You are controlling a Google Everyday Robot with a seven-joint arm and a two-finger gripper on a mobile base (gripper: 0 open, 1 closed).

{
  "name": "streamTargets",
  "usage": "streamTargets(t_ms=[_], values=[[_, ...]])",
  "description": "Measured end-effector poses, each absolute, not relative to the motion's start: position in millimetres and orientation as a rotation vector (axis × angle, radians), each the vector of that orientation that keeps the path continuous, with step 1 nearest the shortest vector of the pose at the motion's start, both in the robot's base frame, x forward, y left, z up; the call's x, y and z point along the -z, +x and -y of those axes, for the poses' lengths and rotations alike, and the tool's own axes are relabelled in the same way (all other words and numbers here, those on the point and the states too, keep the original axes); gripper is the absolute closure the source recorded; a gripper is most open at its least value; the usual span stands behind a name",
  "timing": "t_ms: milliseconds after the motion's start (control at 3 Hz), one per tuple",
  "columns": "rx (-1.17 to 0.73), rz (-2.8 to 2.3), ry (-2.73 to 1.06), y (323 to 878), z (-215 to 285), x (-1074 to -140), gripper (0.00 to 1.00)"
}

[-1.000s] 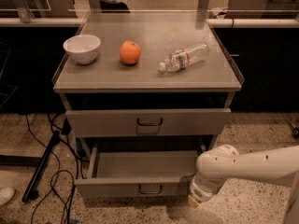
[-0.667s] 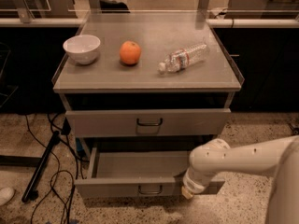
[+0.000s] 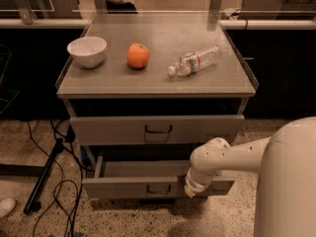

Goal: Close middle drawer

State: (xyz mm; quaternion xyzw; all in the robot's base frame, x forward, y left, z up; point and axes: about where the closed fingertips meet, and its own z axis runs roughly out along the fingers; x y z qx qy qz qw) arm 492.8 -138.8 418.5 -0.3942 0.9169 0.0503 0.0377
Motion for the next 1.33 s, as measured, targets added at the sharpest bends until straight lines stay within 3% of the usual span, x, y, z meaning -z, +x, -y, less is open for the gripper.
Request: streamTargets(t_ms=[667, 1333], values=[[-0.136, -2.828, -1.160, 502.0, 142.2, -418.5, 1.00], [-0.115, -2.773, -1.023, 557.1, 140.7, -440.5, 1.00]])
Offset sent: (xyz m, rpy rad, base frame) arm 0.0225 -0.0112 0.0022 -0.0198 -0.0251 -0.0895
